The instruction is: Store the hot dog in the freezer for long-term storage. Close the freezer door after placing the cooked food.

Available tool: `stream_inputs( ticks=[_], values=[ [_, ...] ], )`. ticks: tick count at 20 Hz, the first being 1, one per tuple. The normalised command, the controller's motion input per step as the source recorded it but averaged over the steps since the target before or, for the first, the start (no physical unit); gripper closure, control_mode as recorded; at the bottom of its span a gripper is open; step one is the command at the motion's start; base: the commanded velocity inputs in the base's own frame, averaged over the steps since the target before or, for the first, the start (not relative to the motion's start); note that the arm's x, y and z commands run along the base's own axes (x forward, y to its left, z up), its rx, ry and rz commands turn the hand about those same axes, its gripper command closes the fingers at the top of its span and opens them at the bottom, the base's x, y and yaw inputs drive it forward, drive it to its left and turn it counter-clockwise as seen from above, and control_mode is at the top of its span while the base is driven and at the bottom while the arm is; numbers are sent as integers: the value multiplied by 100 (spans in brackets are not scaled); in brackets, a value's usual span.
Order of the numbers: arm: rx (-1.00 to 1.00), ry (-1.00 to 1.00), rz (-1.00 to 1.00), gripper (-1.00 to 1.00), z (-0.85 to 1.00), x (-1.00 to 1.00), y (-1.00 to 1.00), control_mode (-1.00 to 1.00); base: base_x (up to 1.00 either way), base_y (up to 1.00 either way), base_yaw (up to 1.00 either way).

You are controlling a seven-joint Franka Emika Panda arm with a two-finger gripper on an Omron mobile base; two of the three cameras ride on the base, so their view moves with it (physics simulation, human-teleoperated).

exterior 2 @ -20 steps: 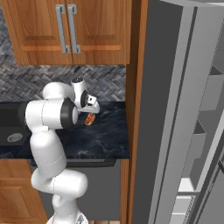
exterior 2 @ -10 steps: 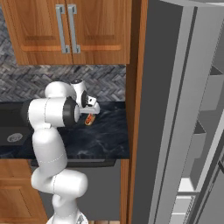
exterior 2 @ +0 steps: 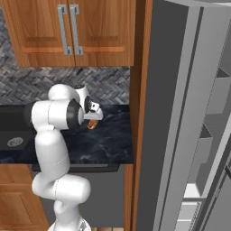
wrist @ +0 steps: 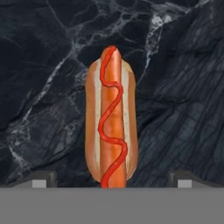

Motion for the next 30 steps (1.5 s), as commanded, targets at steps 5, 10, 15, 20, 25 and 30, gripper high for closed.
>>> stream_inputs(
  ticks=[5,10,15,20,25,30],
  values=[
    [0,5,0,-100,-21,0,0,-100,0,0,0],
    [0,4,0,-100,-14,1,0,-100,0,0,0],
    [0,1,0,-100,-6,11,0,-100,0,0,0],
    [0,0,0,-100,-13,13,0,-100,0,0,0],
    [0,0,0,-100,-21,8,-2,-100,0,0,0],
    [0,0,0,-100,-17,10,0,-100,0,0,0]
  ],
)
